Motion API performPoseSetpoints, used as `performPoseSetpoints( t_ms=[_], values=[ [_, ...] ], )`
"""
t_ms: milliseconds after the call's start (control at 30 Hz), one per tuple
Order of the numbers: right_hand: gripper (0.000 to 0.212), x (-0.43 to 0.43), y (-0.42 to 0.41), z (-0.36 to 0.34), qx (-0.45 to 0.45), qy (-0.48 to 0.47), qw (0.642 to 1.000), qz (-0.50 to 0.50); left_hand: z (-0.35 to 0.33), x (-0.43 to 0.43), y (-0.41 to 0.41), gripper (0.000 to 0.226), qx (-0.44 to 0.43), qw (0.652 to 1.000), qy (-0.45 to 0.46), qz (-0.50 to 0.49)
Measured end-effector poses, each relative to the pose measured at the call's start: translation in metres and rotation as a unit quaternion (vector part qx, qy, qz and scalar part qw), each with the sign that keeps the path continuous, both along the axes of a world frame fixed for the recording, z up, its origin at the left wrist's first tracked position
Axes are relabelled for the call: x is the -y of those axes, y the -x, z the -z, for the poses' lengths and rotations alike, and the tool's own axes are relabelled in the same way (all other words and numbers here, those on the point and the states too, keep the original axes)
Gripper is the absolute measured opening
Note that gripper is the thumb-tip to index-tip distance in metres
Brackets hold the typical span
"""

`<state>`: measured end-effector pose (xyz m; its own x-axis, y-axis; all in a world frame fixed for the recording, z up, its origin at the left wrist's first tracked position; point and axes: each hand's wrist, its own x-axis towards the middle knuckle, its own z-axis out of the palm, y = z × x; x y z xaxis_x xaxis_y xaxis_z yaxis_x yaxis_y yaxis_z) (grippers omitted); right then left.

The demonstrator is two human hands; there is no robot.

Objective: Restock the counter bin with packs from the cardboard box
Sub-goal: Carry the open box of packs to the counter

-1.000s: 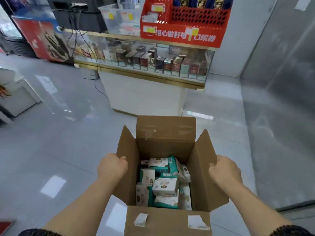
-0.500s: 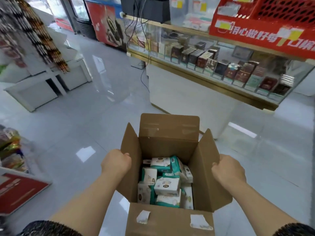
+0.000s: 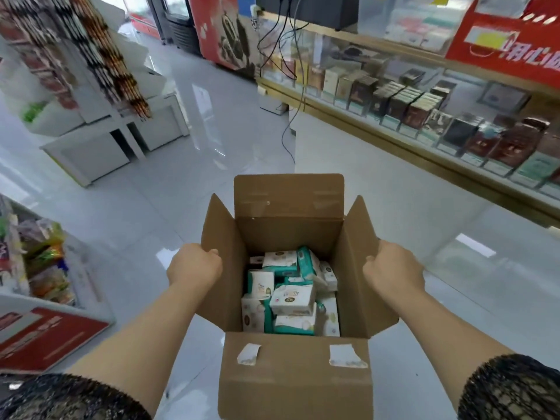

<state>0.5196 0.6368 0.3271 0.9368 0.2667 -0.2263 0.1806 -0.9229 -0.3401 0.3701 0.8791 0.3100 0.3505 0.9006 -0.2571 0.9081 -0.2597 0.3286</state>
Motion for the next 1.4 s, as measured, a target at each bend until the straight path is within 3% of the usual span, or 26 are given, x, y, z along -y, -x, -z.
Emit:
performPoseSetpoints(
  t_ms=[400,967,1400],
  values=[
    [0.012,-0.128,-0.014,0.002,-0.01,-0.01,0.995,0.1,-0.01,-0.151,-0.061,0.036,0.0,0.995,-0.021,0.096],
    [0.007,-0.226,-0.149,0.018,-0.034,-0.03,0.992,0.117,0.007,-0.25,-0.209,0.031,0.009,0.995,0.023,0.094],
    [0.007,-0.325,-0.189,0.034,-0.019,-0.02,0.972,0.233,0.026,-0.36,-0.309,0.029,0.009,0.981,0.024,0.194]
  ],
)
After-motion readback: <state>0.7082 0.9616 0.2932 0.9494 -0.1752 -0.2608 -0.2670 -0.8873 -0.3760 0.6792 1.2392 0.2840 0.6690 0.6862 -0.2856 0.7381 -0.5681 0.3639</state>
